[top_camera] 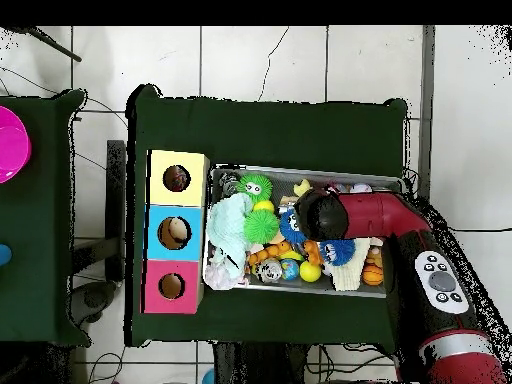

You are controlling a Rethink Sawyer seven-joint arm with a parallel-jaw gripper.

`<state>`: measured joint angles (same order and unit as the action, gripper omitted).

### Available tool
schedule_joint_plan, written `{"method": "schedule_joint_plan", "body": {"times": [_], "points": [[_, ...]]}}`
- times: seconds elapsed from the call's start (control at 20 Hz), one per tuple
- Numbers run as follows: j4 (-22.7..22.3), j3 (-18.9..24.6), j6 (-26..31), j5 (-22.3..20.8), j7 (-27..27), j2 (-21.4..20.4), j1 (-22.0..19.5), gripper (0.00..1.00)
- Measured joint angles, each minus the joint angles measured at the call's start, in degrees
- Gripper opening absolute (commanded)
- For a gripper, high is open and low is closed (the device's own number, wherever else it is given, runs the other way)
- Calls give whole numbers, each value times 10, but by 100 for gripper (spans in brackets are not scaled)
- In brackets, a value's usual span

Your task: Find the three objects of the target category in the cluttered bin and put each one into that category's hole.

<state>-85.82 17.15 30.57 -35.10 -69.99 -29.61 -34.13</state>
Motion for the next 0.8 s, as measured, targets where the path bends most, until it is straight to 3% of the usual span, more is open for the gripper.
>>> {"method": "schedule_joint_plan", "body": {"times": [0.8], "points": [[0, 0, -10, -11, 0, 12, -31, 100]]}}
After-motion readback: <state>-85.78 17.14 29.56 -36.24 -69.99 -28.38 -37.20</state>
